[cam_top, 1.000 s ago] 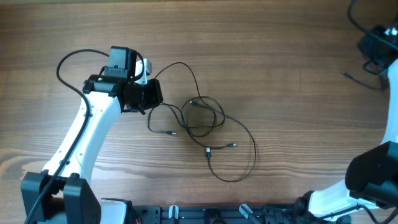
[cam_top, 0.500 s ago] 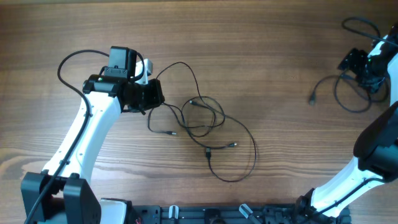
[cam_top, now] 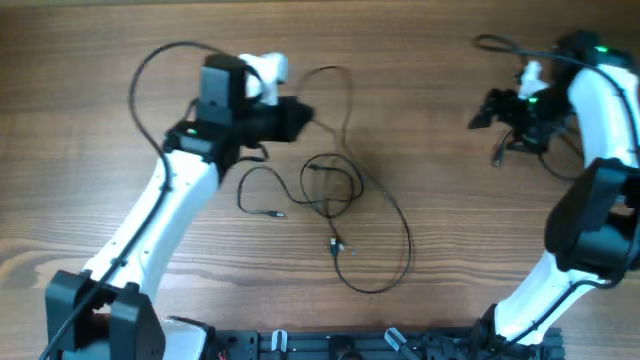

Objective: Untangle cables

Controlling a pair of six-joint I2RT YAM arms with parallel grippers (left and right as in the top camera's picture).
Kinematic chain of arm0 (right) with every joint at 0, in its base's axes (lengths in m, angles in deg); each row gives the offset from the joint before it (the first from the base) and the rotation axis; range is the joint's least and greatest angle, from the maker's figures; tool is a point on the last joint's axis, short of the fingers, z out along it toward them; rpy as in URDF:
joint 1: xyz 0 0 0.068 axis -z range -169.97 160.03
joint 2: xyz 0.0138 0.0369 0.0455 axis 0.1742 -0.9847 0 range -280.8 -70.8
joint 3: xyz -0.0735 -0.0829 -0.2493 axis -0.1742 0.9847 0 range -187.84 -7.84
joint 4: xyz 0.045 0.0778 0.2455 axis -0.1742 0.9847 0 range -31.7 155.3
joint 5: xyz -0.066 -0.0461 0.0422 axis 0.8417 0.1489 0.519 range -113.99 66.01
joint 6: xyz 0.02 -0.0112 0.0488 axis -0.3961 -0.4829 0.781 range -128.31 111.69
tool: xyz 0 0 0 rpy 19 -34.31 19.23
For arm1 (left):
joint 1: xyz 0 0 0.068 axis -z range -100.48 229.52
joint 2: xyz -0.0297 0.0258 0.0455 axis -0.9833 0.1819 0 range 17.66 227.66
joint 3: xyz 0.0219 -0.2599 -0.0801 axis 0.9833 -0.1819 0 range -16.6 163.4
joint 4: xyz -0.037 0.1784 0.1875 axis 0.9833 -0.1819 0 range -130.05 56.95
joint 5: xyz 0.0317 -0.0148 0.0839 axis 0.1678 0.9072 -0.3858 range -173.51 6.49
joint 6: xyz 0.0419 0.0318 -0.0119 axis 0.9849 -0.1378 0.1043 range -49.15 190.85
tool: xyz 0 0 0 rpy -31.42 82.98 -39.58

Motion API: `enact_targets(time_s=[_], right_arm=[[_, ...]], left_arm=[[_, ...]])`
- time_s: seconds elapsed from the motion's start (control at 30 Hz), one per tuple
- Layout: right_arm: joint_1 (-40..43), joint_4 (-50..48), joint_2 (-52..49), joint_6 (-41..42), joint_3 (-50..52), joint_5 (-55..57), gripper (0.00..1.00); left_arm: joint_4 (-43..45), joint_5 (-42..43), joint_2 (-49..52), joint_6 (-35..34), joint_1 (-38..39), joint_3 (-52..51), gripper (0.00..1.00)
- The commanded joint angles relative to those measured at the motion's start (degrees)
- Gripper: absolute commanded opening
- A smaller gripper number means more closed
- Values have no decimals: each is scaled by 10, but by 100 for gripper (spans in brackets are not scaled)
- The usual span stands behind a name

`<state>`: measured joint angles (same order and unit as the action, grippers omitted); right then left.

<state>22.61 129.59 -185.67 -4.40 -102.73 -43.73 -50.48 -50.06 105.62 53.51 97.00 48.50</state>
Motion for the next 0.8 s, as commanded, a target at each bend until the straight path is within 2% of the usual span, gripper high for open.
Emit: enact_targets(time_s=[0.0,0.03,0.1,0.13,0.27,0.33,0.37,0.47,0.57,0.67,0.77], right_arm=[[-40,2,-9,-19,2,-21,94],[-53,3,-9,-24,2,-22,95],[-79,3,-9,-24,2,-22,97],[-89,2,-9,-24,2,-22,97],[-135,-5,-9,-17,2,-28,97],[-161,-16,-9,21,9,-13,97],[-178,-29,-10,57,20,13,96],[-208,-40,-10,88,65,48,94],[-230,-21,-10,133,140,47,86],[-254,-3,-10,135,217,45,77],[-287,8,-10,134,277,35,74]], left_arm=[[33,38,-1,7,65,4,59],[15,17,-1,7,72,4,81],[-64,-65,-1,7,73,4,92],[-96,-103,-1,7,70,4,95],[-231,-247,-1,6,47,4,96],[-267,-270,-1,6,37,4,97],[-279,-271,-1,6,28,4,98],[-283,-271,-1,1,10,4,100],[-287,-271,-1,2,1,4,100],[-284,-271,-1,2,1,4,98],[-284,-271,-1,2,1,4,96]])
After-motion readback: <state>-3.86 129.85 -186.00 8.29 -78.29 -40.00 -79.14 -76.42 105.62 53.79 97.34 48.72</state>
